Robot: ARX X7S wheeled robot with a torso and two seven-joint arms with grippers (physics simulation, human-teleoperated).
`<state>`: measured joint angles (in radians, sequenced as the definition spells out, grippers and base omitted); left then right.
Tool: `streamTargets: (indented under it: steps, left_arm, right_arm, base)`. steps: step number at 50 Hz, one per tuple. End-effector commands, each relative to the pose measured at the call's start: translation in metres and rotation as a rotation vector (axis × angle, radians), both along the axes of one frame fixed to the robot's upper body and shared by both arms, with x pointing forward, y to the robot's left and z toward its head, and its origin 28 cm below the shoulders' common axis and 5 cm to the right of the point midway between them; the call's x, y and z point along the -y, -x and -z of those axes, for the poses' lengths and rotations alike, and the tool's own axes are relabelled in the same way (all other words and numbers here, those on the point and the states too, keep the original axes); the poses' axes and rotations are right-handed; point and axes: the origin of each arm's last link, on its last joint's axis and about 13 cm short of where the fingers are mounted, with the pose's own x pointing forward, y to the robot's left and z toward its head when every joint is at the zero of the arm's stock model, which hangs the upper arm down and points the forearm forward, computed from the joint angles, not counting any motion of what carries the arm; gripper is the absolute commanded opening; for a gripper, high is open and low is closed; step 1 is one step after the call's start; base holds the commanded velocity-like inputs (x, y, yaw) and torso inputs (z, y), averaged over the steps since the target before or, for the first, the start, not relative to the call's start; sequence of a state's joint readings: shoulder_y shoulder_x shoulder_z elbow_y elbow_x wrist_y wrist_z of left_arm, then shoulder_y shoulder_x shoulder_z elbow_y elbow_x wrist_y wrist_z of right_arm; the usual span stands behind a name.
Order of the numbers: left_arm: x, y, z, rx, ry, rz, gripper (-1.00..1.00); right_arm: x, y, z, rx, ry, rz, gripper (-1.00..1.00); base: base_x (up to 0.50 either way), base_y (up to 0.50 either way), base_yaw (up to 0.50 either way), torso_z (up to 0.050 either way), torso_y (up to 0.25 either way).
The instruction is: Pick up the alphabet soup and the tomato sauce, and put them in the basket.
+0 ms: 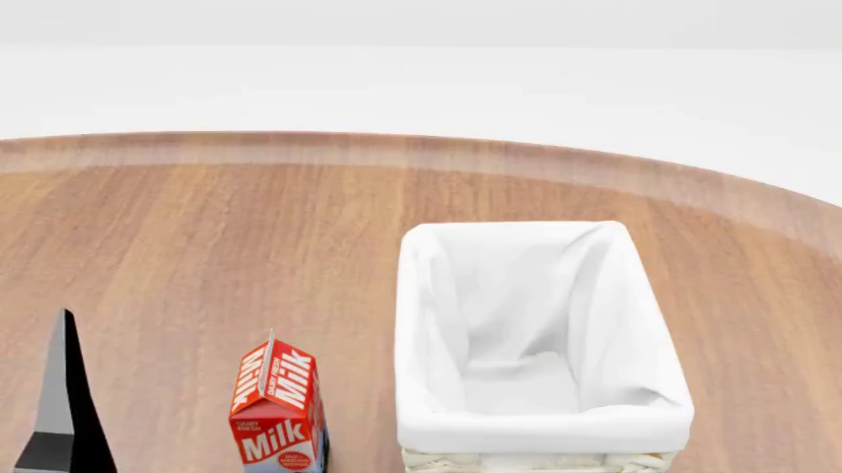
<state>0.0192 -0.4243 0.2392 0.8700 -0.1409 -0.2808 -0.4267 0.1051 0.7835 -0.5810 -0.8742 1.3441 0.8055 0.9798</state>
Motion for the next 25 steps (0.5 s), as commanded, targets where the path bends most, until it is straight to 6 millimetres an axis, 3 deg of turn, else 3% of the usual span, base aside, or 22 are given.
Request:
streamTargets:
  steps: [1,19,25]
  left_arm:
    - [-0.001,0.001,-0.002,0.002,-0.001,-0.003,1.00]
    - [-0.002,-0.001,0.001,0.003,-0.003,-0.003,1.00]
    - [-0.002,-0.001,0.000,0.003,-0.004,-0.001,1.00]
  right_arm:
    - [0.003,-0.010,-0.040,0.166,-0.045,0.008,-1.00]
    - [0.006,-0.038,-0.118,0.430,-0.163,0.061,-1.00]
    - [0.004,-0.047,-0.133,0.469,-0.197,0.073,-1.00]
  base:
    - [0.00,0.00,0.00,0.000,0.000]
    - [0.00,0.00,0.00,0.000,0.001]
    - [0.00,0.00,0.00,0.000,0.000]
